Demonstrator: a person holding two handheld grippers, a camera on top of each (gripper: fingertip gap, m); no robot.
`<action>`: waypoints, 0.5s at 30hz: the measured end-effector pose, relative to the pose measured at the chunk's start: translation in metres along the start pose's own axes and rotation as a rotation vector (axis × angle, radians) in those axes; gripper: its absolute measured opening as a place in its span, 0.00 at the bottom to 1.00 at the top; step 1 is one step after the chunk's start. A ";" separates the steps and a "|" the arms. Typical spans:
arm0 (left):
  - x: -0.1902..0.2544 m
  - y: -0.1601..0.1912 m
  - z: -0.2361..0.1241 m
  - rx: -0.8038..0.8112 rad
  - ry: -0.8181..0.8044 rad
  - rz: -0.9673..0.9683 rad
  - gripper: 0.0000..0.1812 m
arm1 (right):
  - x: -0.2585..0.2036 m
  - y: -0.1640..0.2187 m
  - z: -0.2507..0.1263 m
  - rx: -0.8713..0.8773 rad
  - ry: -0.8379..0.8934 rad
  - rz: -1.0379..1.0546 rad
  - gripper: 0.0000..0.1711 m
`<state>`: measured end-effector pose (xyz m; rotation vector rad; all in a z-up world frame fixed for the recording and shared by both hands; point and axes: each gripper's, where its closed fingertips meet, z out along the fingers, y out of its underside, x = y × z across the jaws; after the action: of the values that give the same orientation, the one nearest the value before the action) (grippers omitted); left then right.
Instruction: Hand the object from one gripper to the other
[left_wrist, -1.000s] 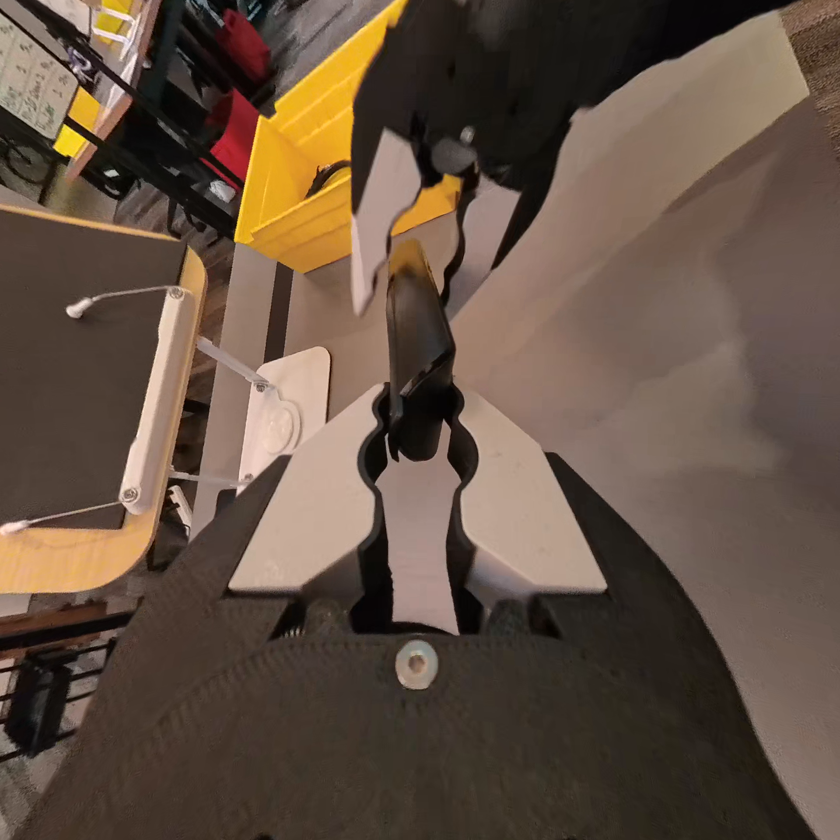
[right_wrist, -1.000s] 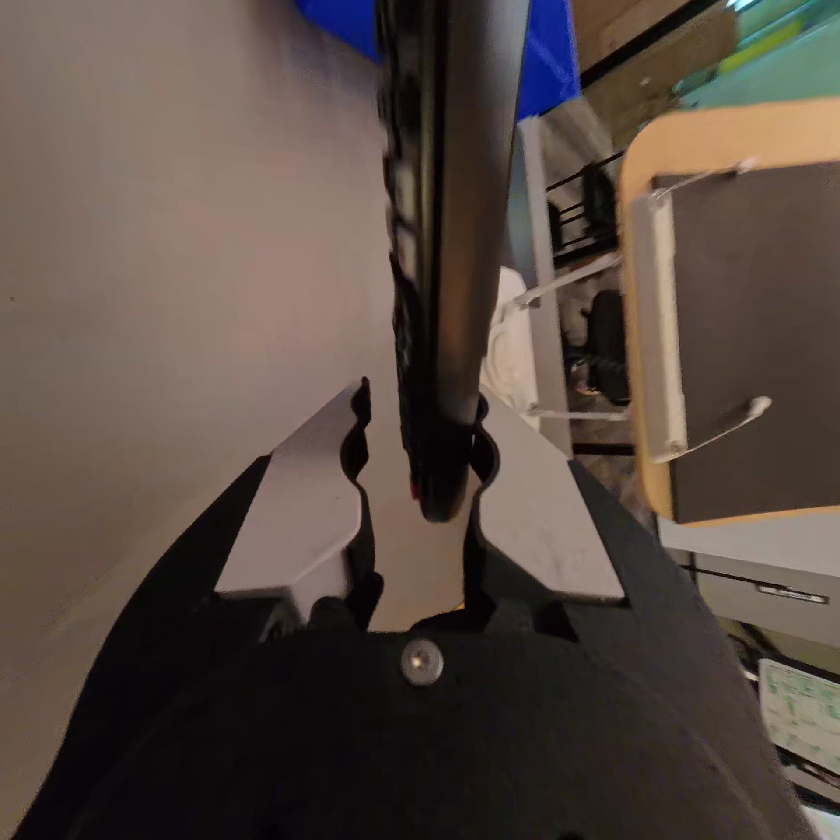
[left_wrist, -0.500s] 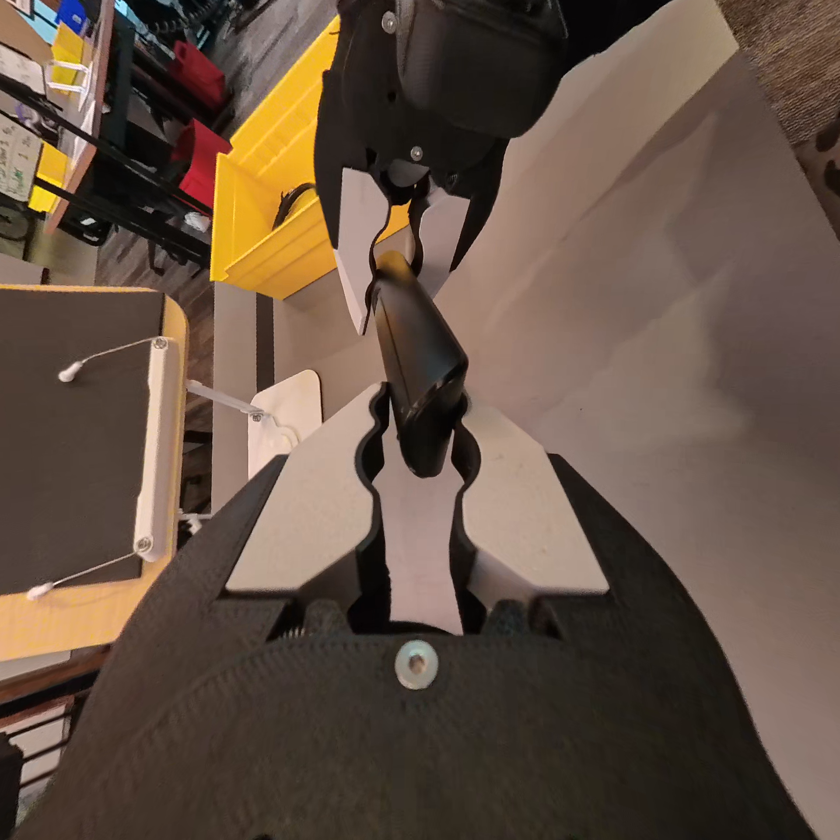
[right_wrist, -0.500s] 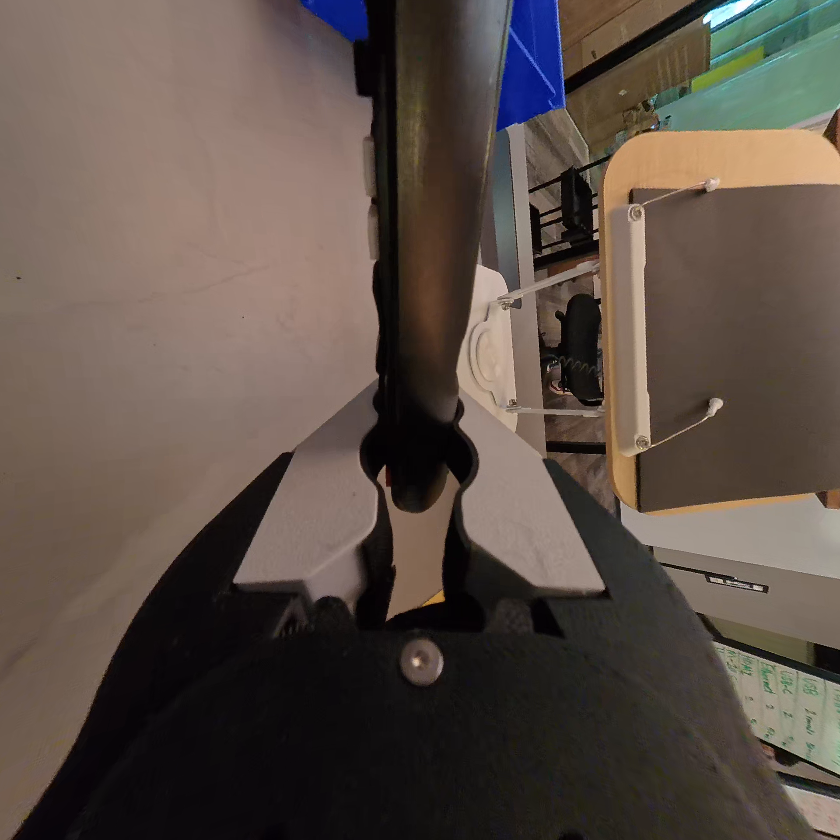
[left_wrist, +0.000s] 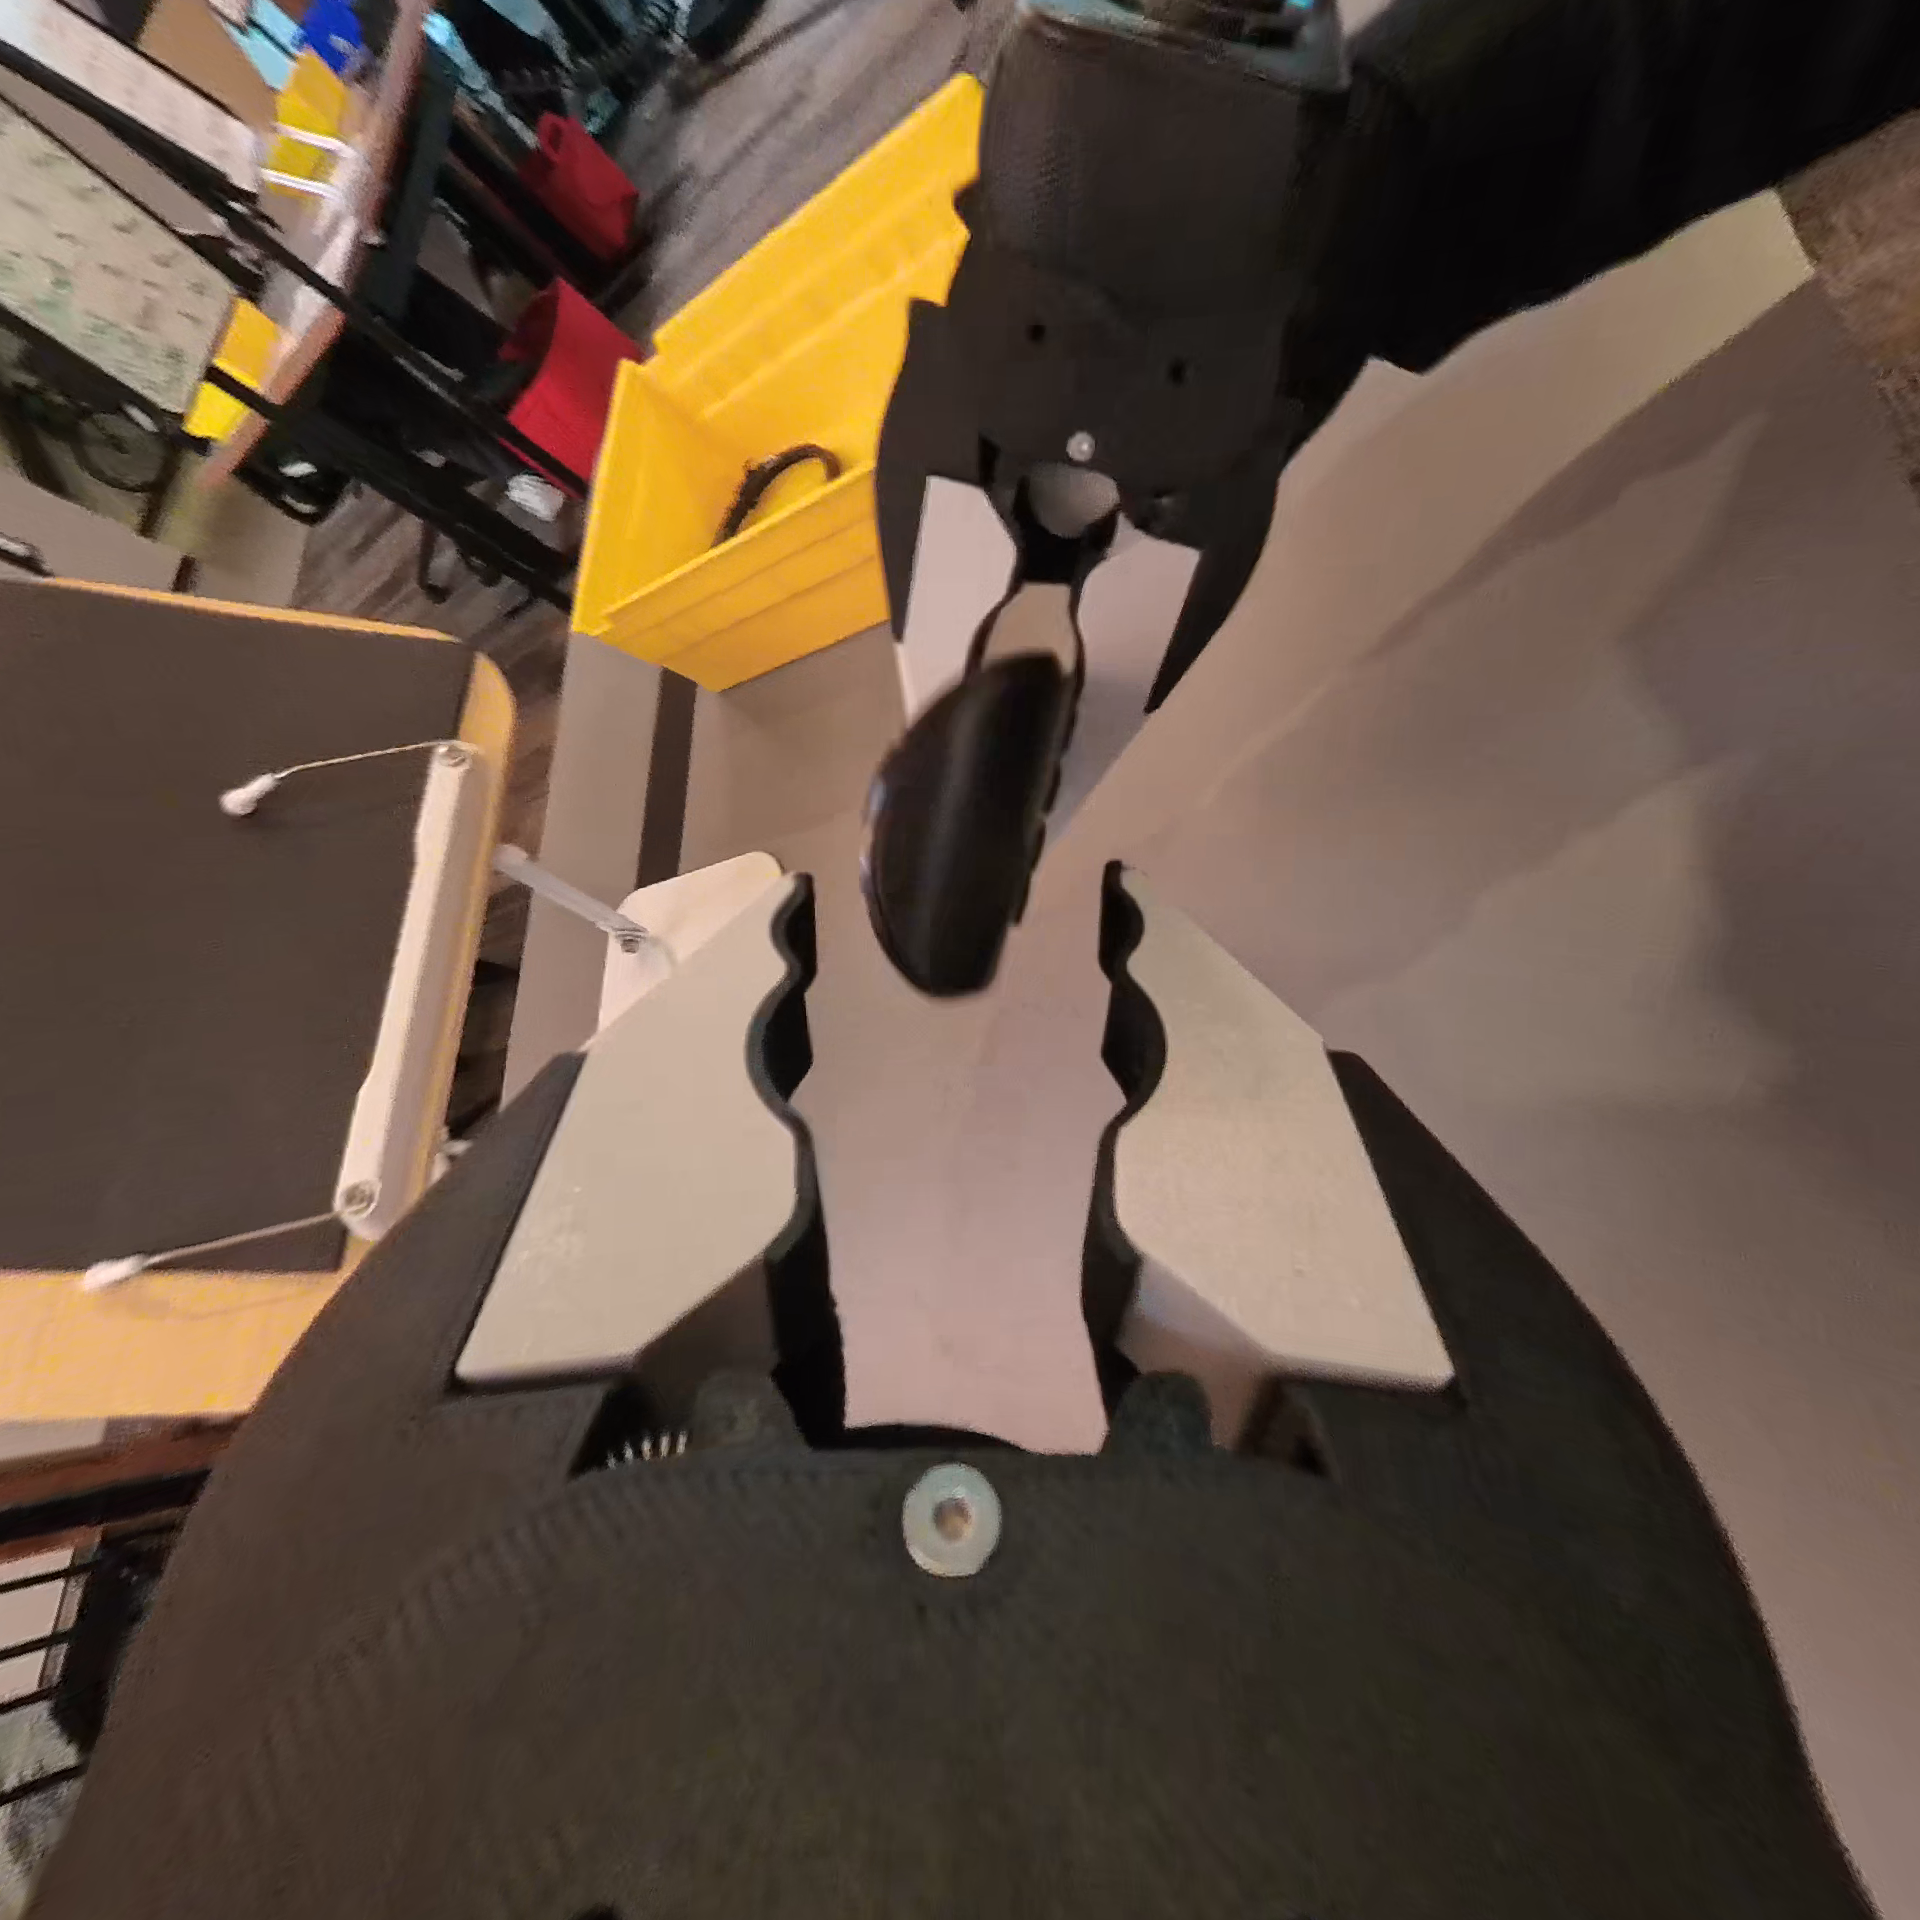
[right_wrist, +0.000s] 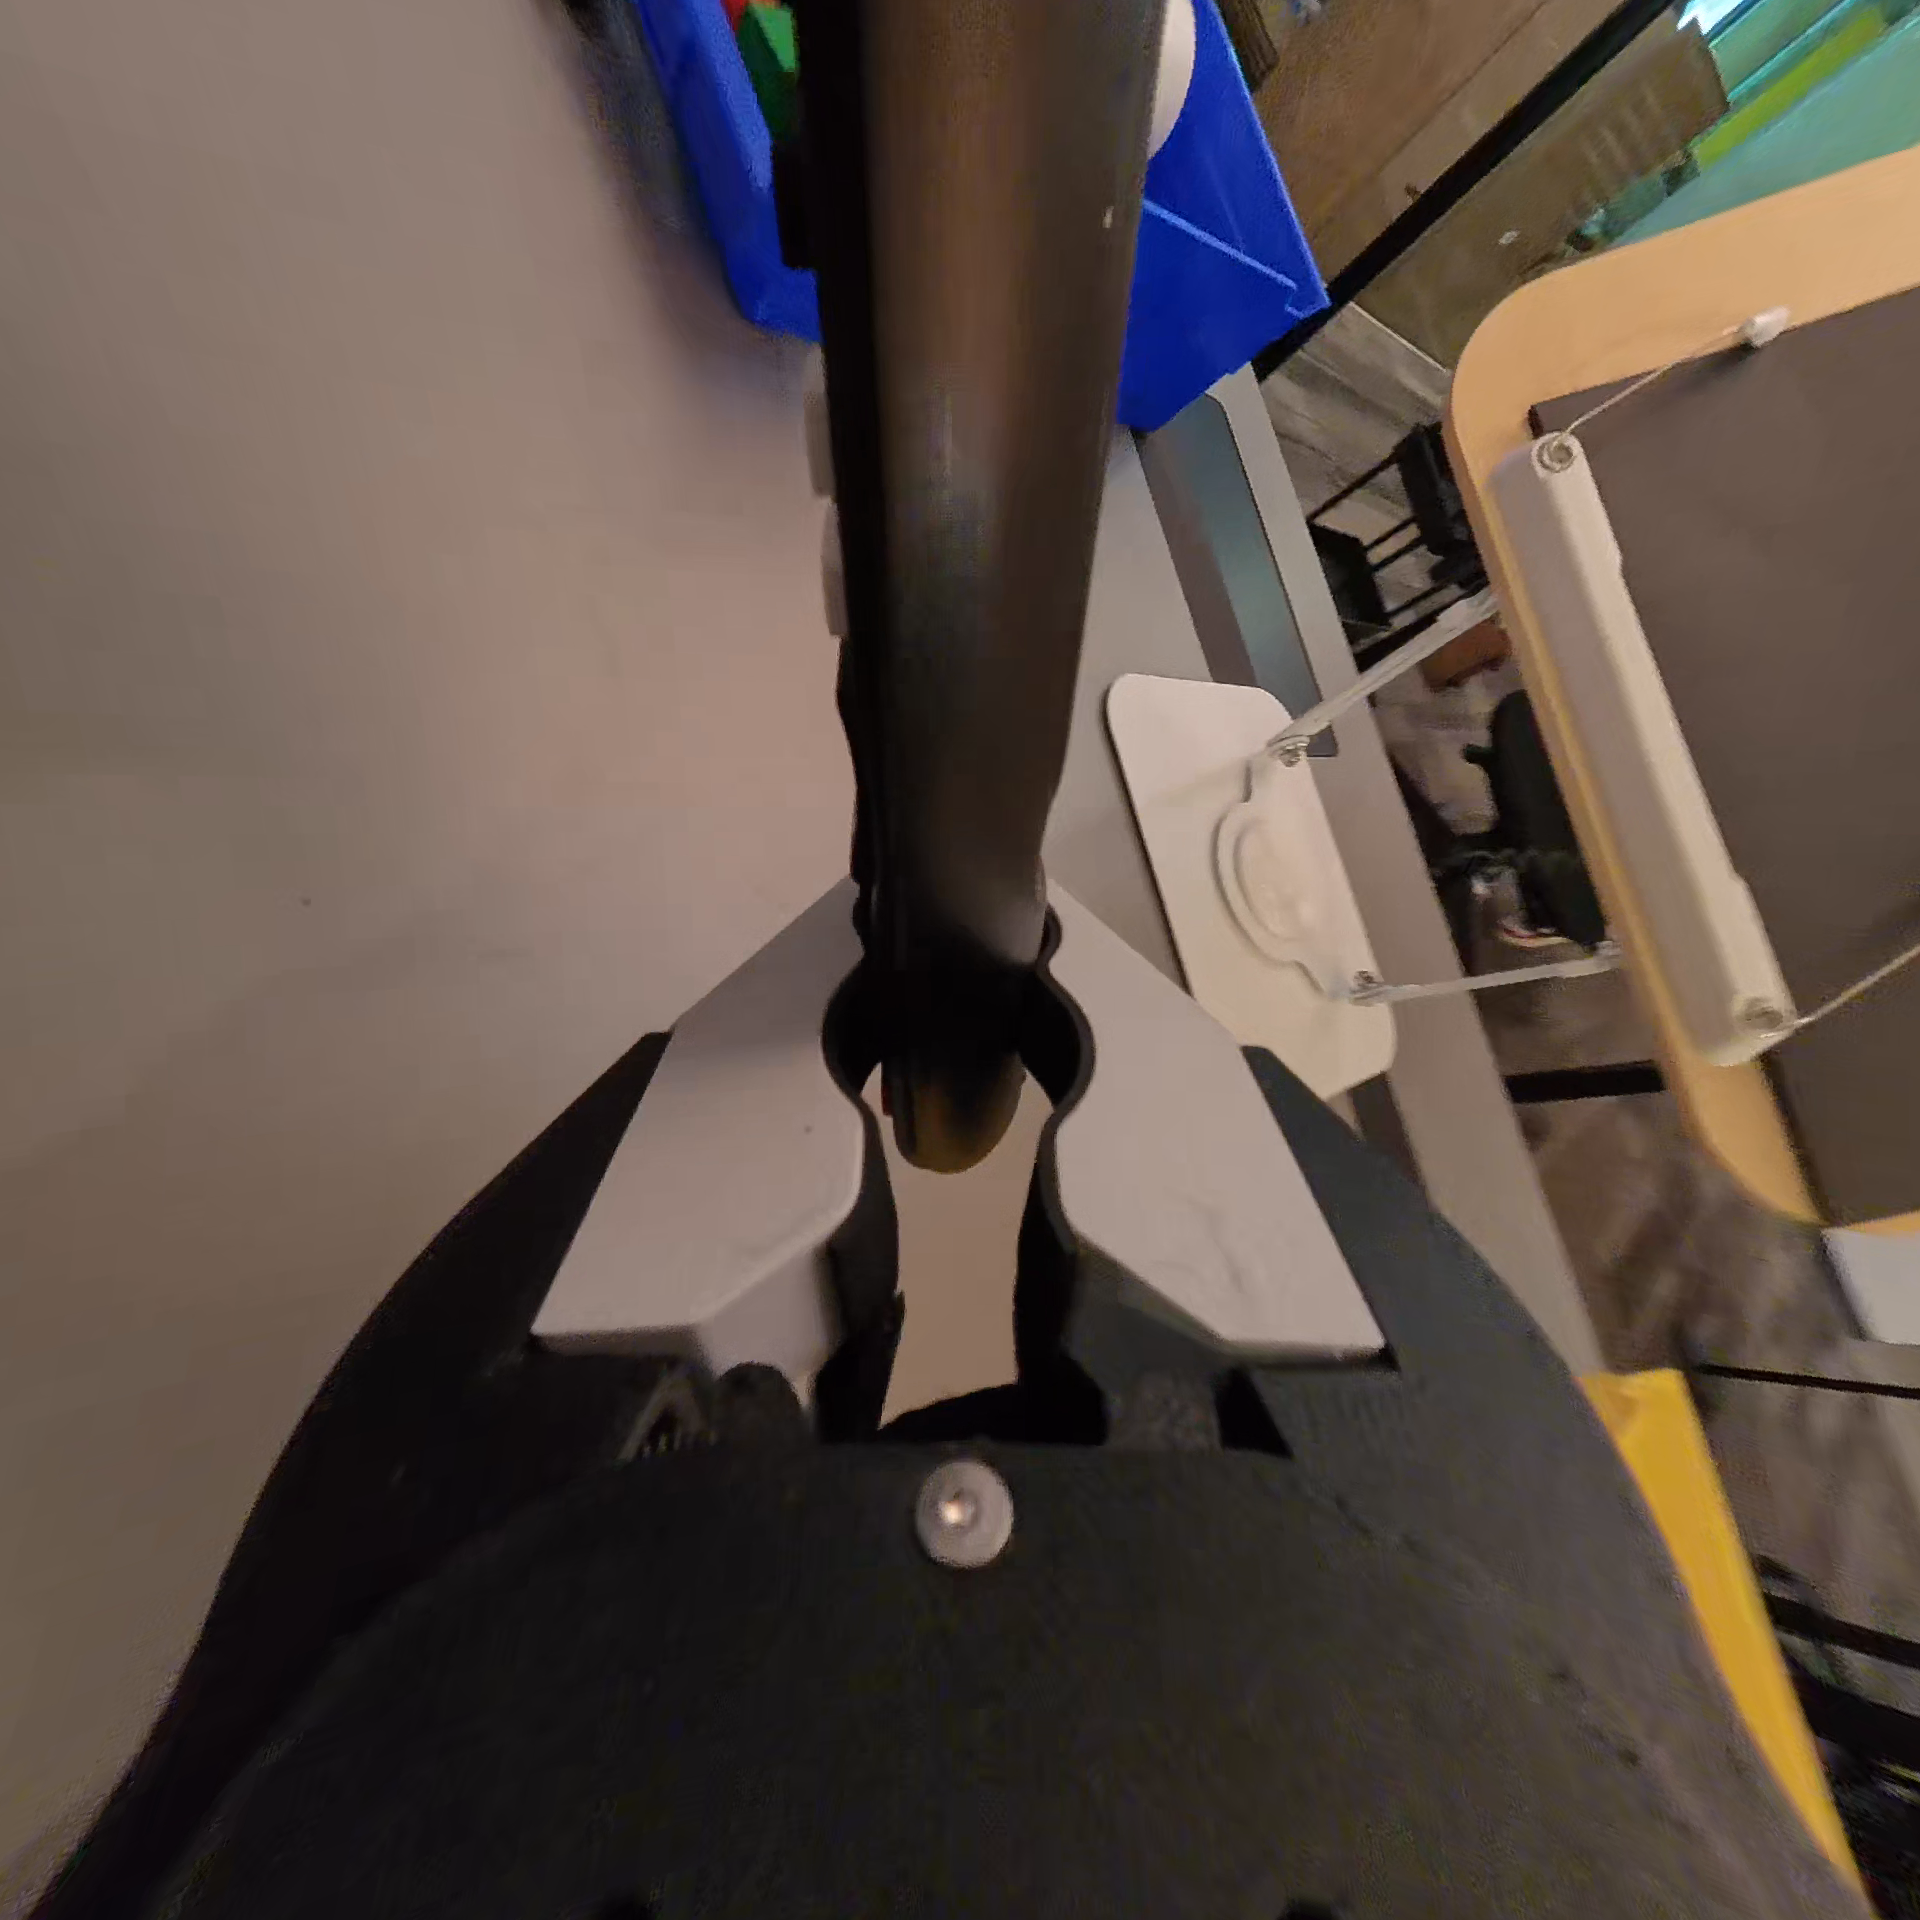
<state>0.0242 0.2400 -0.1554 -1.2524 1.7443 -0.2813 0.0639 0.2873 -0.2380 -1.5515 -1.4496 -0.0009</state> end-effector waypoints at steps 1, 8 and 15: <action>-0.004 0.000 -0.003 0.008 -0.024 -0.017 0.32 | -0.001 -0.001 0.000 0.025 -0.022 0.051 0.11; -0.014 0.020 -0.004 0.084 -0.143 -0.267 0.39 | -0.020 -0.035 -0.008 0.327 -0.334 0.533 0.11; 0.015 0.022 0.028 0.319 0.027 -0.633 0.39 | 0.007 -0.096 -0.052 0.911 -0.532 0.854 0.11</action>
<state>0.0324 0.2462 -0.1927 -1.5283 1.2157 -0.9063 0.0229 0.2424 -0.1470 -1.2728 -0.8020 1.4510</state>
